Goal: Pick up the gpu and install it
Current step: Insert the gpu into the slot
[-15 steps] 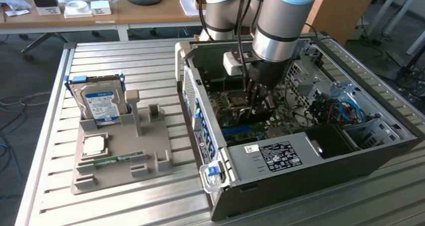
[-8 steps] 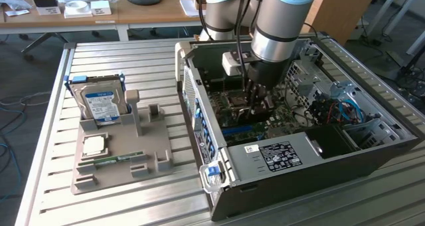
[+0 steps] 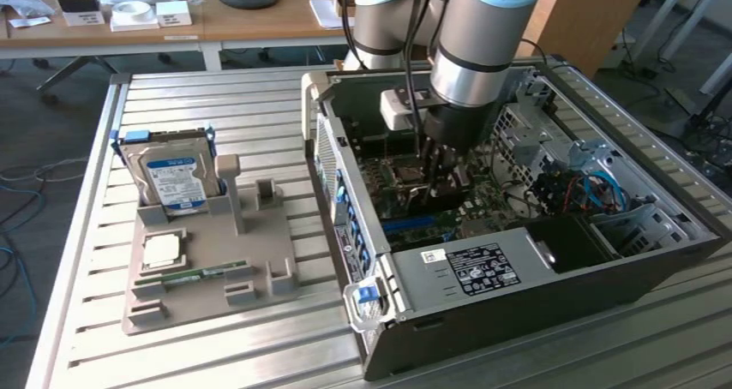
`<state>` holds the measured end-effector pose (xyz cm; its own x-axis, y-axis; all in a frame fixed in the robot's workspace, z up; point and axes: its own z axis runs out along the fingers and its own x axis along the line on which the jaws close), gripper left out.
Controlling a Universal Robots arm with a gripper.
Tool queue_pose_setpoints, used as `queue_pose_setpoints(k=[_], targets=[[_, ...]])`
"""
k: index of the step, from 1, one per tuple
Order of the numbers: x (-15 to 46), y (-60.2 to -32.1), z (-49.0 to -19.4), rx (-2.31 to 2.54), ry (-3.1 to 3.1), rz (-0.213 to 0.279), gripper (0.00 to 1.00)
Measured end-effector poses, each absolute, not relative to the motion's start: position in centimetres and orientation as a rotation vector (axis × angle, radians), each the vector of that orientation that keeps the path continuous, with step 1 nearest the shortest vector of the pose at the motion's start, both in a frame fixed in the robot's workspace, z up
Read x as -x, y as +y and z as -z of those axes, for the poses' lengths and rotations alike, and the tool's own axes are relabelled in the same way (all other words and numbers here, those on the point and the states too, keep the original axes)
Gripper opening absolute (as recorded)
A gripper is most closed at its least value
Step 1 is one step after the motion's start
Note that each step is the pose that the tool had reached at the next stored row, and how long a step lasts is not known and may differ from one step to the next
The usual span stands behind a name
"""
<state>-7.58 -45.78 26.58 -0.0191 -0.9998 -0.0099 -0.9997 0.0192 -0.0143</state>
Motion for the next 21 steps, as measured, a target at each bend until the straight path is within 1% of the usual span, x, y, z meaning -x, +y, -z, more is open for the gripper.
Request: queue_pose_setpoints(k=[21], targets=[[7.80,-45.76,-26.77,2.189,2.232,0.008,0.27]])
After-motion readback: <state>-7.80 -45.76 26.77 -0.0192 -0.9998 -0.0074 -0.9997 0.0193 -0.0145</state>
